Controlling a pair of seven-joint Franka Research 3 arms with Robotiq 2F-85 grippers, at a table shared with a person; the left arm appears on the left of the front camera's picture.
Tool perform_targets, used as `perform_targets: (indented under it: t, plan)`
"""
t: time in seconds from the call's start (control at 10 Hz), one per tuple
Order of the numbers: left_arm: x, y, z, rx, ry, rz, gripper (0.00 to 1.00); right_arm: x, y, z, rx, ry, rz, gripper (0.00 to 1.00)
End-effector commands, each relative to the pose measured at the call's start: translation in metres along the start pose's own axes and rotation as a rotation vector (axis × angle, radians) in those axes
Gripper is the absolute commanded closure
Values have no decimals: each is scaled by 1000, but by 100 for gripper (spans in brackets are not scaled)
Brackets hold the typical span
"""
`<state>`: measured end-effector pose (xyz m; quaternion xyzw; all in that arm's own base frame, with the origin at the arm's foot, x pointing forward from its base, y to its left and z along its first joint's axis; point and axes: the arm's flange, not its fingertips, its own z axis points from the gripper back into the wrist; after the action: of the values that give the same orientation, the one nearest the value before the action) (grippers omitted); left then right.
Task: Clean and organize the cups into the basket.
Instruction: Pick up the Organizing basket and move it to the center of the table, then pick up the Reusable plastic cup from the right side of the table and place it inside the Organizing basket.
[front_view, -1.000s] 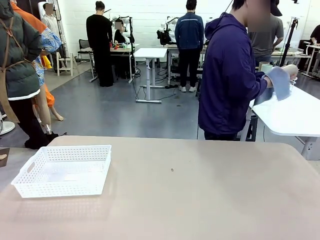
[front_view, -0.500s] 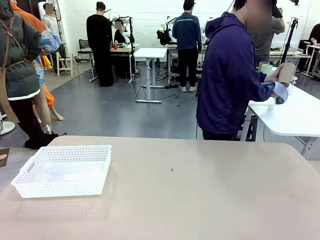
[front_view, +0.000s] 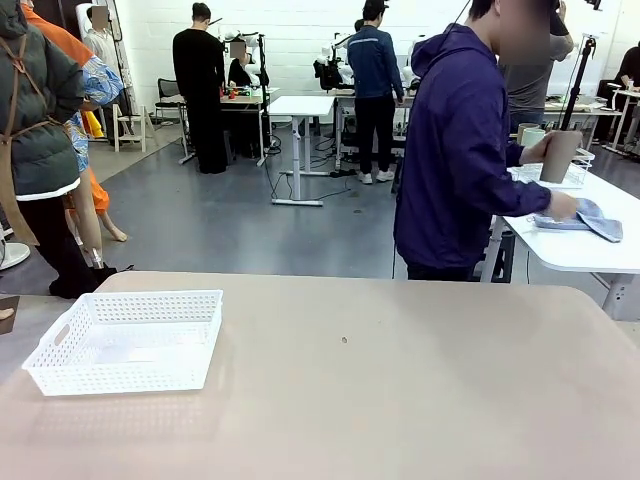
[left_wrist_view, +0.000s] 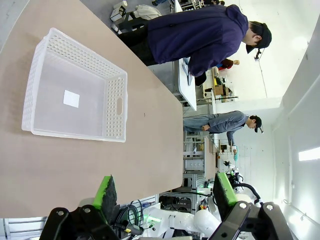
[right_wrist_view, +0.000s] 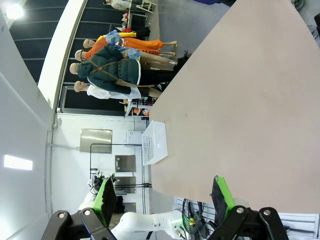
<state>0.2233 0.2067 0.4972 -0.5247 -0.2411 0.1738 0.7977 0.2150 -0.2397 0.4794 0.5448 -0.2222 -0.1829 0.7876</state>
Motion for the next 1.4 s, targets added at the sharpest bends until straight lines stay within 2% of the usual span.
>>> perform_targets:
  t: [0.0,1.3]
  plan:
    - [0,1,1,-25,-3,-1,0,1,-1,-1,9,7,6,0]
    - [0,1,1,-25,-3,-1,0,1,-1,-1,9,7,6,0]
